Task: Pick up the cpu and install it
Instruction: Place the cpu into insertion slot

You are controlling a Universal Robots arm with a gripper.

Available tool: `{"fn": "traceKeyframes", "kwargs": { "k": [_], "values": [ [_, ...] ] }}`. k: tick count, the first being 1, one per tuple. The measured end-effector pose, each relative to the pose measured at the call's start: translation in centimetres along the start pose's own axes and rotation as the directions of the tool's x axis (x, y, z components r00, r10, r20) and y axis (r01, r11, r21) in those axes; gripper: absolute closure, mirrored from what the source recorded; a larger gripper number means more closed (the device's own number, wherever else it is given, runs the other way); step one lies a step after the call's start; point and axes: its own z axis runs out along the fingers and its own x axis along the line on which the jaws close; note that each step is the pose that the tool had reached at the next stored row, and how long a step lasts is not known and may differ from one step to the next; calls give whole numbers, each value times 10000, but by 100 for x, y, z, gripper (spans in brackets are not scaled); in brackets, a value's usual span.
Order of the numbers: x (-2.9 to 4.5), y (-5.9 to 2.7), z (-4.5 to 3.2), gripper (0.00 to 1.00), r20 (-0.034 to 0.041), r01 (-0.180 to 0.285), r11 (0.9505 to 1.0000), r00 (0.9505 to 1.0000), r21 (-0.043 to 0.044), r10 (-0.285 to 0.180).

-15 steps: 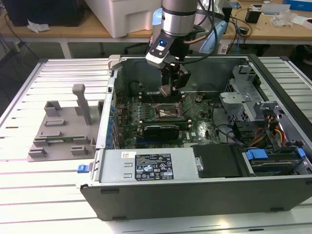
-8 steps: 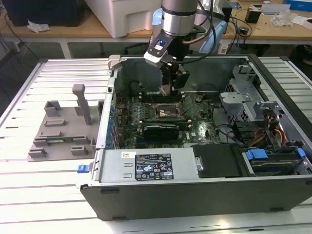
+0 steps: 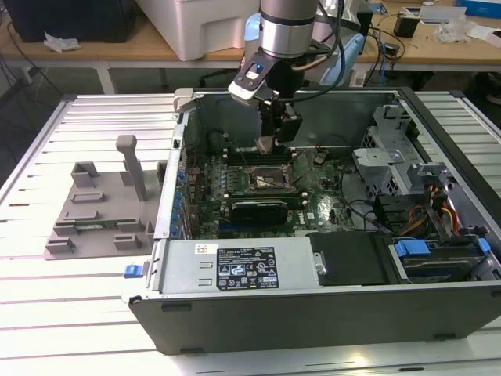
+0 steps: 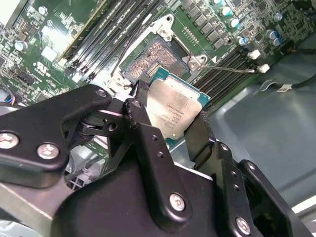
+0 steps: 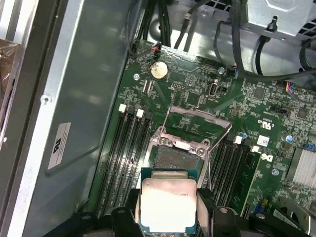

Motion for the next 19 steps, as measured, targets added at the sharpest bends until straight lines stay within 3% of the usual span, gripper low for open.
{"fn": "traceKeyframes", "kwargs": {
  "k": [5, 6, 10, 15, 17, 18, 19],
  "values": [
    [-1, 0, 0, 46, 33, -628, 9980, 9980, 10, 628],
    [0, 0, 0, 46, 57, -744, 9972, 9972, 14, 744],
    [0, 0, 0, 46, 274, -1146, 9934, 9931, 51, 1144],
    [0, 0, 0, 46, 304, -1280, 9918, 9913, 55, 1278],
    [1, 0, 1, 46, 360, -1286, 9917, 9911, 63, 1283],
    [-1, 2, 4, 46, 447, -1290, 9916, 9907, 74, 1286],
    [-3, 8, 18, 46, 449, -1304, 9914, 9905, 75, 1299]
  ]
}}
